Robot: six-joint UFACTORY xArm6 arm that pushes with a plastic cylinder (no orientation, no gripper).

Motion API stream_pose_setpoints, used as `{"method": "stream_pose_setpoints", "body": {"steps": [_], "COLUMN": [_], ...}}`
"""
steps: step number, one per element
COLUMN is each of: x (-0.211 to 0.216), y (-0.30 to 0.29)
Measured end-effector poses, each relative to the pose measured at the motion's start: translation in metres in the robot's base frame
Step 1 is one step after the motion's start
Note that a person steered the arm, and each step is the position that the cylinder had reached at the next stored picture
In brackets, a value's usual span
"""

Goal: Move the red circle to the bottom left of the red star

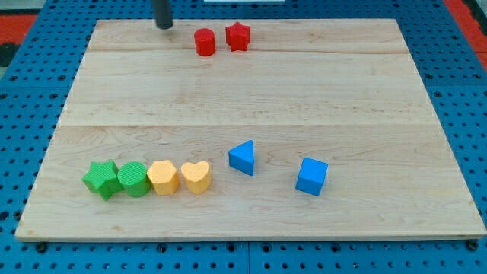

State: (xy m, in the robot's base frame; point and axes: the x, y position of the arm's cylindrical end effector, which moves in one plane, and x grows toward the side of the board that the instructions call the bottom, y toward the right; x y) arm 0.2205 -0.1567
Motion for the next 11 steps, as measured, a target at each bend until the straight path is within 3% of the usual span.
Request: {"method": "stream_pose_setpoints", "body": {"steps": [3,7,9,11], "x": [0.042,0.022,-0.029,-0.029], "y": [0.016,0.079,0.078,0.079]}}
